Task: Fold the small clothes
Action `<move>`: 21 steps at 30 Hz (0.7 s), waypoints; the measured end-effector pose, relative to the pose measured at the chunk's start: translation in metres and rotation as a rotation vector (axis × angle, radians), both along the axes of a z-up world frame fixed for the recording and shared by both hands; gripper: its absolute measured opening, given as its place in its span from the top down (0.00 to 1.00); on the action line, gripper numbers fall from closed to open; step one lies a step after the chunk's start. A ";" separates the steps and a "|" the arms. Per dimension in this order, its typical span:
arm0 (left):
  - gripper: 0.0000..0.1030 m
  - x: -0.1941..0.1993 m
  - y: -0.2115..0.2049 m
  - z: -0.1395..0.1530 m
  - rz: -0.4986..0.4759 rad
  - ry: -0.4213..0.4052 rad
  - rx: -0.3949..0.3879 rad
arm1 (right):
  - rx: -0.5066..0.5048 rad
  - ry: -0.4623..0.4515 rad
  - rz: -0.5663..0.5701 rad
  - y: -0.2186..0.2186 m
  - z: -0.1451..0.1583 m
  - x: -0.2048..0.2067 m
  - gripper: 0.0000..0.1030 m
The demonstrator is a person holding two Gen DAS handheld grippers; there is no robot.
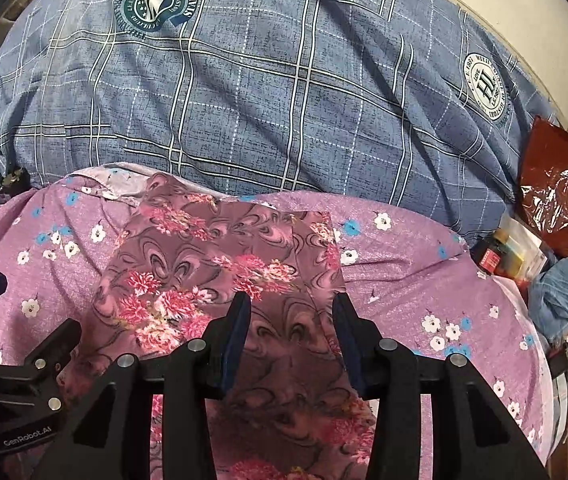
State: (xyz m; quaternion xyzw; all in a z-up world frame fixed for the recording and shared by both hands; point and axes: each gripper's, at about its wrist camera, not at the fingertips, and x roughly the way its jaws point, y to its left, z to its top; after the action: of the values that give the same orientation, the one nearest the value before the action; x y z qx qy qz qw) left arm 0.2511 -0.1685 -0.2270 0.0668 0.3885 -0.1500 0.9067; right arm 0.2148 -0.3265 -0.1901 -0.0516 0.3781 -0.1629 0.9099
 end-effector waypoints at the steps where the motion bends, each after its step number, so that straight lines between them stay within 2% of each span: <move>1: 0.00 0.000 0.000 0.000 -0.001 -0.001 0.002 | -0.001 0.001 0.002 0.000 0.000 0.000 0.57; 12: 0.00 0.001 0.002 0.006 -0.005 0.000 -0.034 | -0.015 0.002 0.004 0.005 0.000 0.000 0.57; 16: 0.00 0.003 -0.001 0.010 -0.035 0.005 -0.089 | -0.019 0.004 0.006 0.005 -0.001 -0.001 0.57; 21: 0.00 0.009 -0.006 0.012 -0.074 0.042 -0.193 | -0.019 0.007 0.007 0.004 -0.002 0.000 0.57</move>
State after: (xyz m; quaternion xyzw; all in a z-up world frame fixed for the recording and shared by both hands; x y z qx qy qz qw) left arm 0.2606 -0.1742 -0.2147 -0.0096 0.3885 -0.2213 0.8944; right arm 0.2149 -0.3225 -0.1921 -0.0621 0.3796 -0.1629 0.9086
